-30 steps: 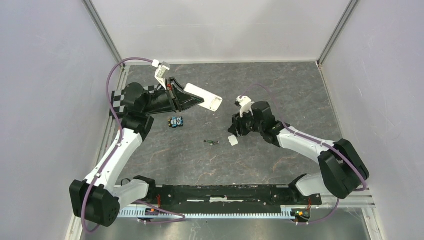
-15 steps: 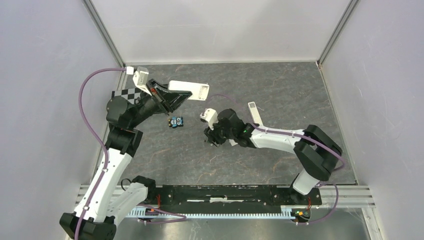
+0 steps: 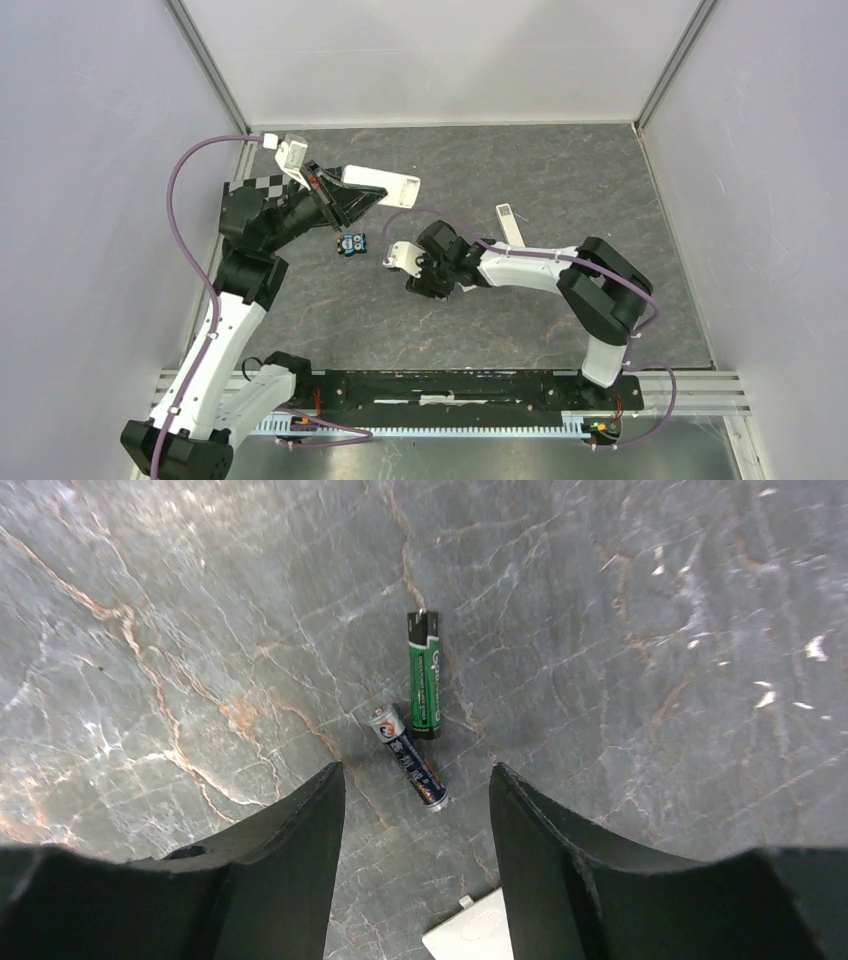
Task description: Load the batteries into the remote control
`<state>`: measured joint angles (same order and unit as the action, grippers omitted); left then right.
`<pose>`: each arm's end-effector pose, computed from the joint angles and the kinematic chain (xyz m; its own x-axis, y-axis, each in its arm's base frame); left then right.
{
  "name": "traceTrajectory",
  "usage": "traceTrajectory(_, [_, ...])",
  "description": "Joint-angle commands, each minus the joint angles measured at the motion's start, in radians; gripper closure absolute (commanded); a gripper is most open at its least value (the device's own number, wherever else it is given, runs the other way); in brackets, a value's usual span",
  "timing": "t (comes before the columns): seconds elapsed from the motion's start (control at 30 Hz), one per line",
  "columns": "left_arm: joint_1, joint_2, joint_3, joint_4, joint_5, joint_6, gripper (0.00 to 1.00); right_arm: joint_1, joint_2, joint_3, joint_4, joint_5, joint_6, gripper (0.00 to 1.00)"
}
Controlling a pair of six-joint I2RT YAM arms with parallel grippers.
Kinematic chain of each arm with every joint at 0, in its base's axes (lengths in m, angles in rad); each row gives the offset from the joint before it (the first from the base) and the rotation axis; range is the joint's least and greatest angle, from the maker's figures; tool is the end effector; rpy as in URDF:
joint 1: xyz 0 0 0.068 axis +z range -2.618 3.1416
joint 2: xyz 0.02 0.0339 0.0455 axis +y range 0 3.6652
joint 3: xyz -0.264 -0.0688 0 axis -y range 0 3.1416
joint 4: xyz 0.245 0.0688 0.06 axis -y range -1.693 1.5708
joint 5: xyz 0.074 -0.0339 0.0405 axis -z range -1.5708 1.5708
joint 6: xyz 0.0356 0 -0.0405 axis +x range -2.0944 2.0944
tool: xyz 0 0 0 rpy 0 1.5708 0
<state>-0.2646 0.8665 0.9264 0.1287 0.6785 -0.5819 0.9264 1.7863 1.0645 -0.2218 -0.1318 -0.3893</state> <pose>0.1775 -0.0712 0.4083 -0.2878 -0.3653 -0.8853 0.7667 0.4661 -0.4416 0.2150 0.2939 0.1661 -0.1316 -0.8015 -0.5833 -0.9607 0.2482 -0.1243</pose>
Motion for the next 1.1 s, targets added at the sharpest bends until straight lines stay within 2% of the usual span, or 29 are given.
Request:
traceTrajectory(0.0, [0.005,0.004,0.022,0.029,0.034,0.033,0.98,-0.01,0.046,0.072,-0.1,-0.064,-0.06,0.4])
traceTrajectory(0.2, [0.005,0.009,0.028,0.029,0.045,0.037,0.98,-0.011,0.089,0.103,-0.151,-0.076,-0.032,0.44])
traceTrajectory(0.37, [0.005,0.012,0.026,0.029,0.042,0.036,0.98,-0.012,0.102,0.119,-0.203,-0.098,-0.026,0.64])
traceTrajectory(0.57, [0.005,0.007,0.02,0.028,0.033,0.039,0.98,-0.008,0.066,0.076,-0.203,-0.076,-0.031,0.75])
traceTrajectory(0.63, [0.005,0.005,0.019,0.025,0.026,0.041,0.98,-0.005,0.055,0.058,-0.185,-0.085,-0.034,0.75])
traceTrajectory(0.73, [0.005,0.004,0.02,0.023,0.011,0.046,0.98,0.008,0.058,0.055,-0.162,-0.094,-0.03,0.65])
traceTrajectory(0.87, [0.006,0.006,0.027,0.022,0.001,0.05,0.98,0.027,0.083,0.07,-0.143,-0.088,-0.02,0.62])
traceTrajectory(0.93, [0.007,0.008,0.028,0.019,0.0,0.052,0.98,0.035,0.094,0.069,-0.135,-0.076,-0.013,0.63])
traceTrajectory(1.07, [0.006,0.005,0.029,0.009,-0.006,0.057,0.98,0.05,0.099,0.06,-0.123,-0.022,-0.002,0.75])
